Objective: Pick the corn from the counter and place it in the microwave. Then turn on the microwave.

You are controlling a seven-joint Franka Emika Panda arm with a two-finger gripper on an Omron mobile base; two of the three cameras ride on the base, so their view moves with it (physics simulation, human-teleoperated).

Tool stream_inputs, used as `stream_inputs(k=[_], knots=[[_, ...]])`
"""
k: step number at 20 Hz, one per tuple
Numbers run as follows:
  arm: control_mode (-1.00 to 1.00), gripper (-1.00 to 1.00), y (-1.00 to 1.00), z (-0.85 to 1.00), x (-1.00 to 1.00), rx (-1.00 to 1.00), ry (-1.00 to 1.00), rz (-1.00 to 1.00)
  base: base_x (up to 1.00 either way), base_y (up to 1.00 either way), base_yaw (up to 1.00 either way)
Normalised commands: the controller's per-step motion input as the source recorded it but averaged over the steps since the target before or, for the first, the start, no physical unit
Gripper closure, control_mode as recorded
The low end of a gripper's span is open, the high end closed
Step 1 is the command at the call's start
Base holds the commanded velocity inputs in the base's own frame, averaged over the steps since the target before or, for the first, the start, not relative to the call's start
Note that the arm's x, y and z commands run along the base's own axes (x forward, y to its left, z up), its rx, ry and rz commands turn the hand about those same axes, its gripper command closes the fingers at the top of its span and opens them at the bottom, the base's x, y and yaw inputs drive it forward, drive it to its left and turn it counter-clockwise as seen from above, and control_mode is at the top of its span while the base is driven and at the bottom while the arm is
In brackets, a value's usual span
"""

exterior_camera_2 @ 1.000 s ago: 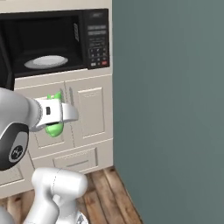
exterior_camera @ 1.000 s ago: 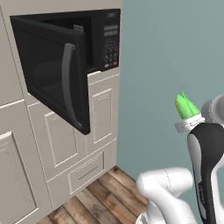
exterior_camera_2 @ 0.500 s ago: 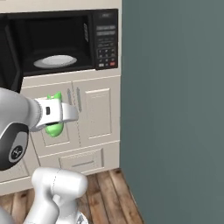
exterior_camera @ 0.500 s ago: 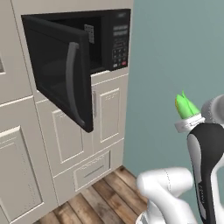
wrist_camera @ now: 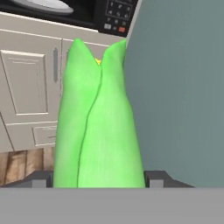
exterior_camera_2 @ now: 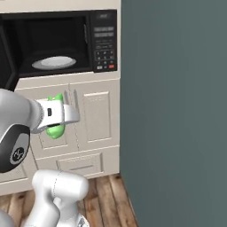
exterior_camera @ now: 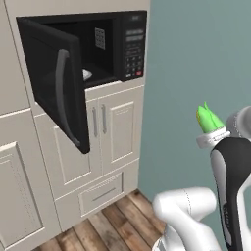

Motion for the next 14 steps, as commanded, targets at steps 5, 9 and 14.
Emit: stream_inputs(k=[5,9,14], knots=[[1.0,1.0,0.0,0.0,0.0,0.0,0.0,0.0,0.26,-0.02,0.15],[1.0,1.0,0.0,0.0,0.0,0.0,0.0,0.0,0.27,0.0,0.16],[1.0,1.0,0.0,0.0,0.0,0.0,0.0,0.0,0.3,-0.03,0.16]])
